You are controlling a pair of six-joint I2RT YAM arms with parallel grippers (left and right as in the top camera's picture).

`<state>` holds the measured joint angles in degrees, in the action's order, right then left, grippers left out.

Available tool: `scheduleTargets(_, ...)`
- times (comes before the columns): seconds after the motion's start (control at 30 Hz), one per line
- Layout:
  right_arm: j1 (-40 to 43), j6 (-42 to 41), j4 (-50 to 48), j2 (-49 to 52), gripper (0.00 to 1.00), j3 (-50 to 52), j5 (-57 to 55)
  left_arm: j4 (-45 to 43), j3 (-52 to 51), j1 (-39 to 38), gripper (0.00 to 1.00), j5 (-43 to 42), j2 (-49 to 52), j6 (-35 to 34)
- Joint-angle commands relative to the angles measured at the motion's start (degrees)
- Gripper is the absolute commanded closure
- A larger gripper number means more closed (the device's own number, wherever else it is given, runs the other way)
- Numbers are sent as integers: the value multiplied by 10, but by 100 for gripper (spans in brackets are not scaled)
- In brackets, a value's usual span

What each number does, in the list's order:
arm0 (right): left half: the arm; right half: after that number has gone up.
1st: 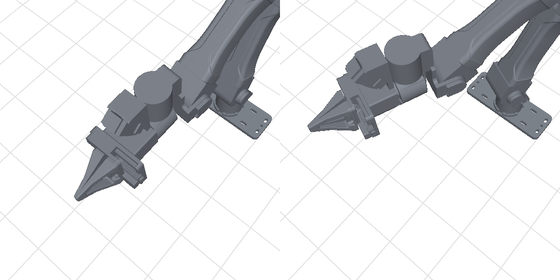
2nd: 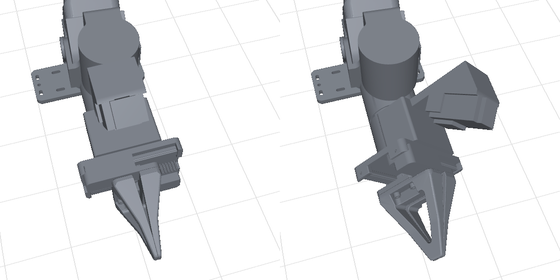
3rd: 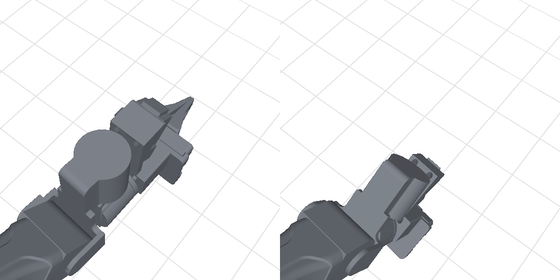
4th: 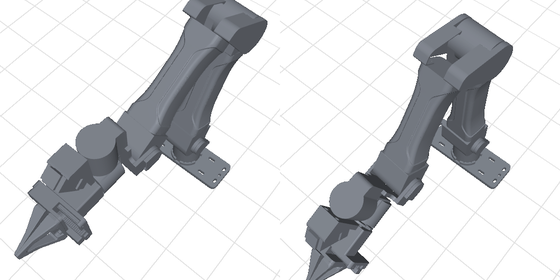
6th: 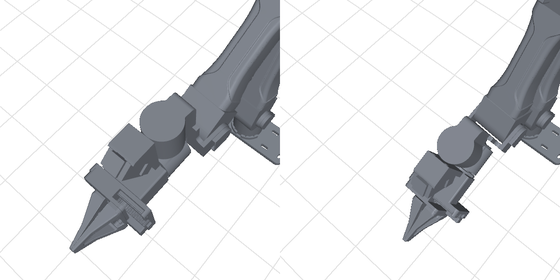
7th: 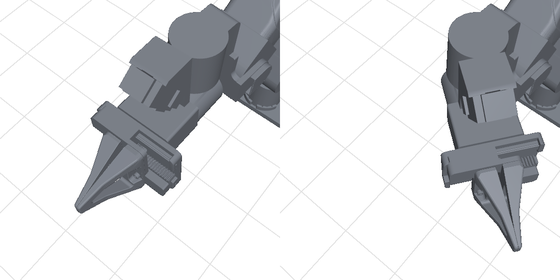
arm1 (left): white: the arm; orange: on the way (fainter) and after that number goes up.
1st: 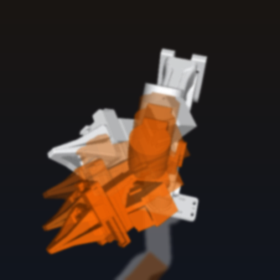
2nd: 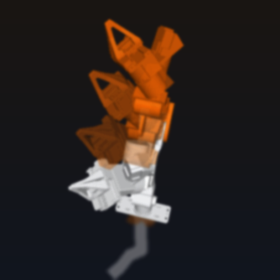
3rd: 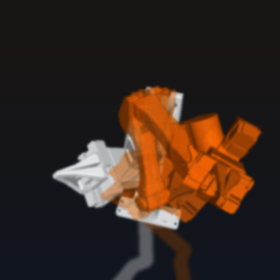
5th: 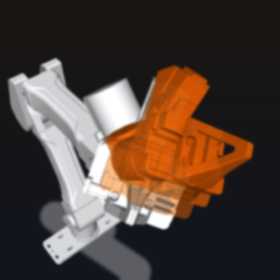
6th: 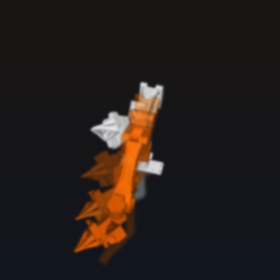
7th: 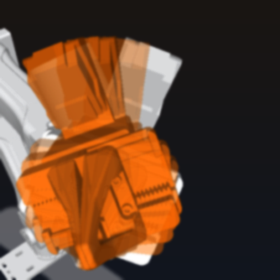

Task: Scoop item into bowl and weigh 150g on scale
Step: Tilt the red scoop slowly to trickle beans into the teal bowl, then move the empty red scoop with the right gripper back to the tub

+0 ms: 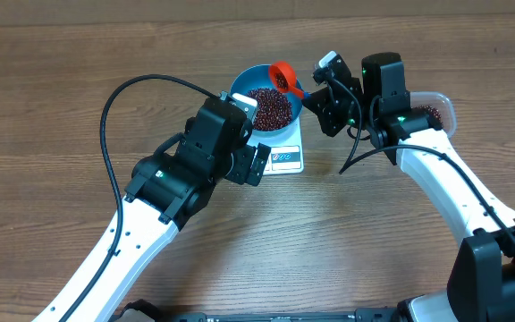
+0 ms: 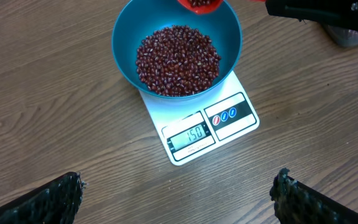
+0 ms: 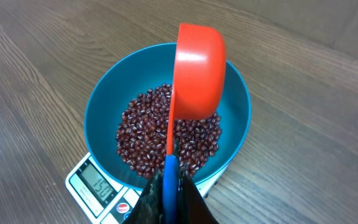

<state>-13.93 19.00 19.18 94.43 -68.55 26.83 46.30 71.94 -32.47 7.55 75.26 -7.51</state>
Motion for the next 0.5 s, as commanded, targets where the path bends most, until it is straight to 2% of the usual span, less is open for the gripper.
scheduleTargets(0.0,-2,-58,-2,2,96,0,12,0,9,2,0,5,-5,2)
scheduleTargets(0.23,-1,-194,-10,2,96,0,125,0,9,2,0,5,-5,2)
scheduleTargets(0.47,17,-280,-6,-9,96,-1,138,0,9,2,0,5,-5,2)
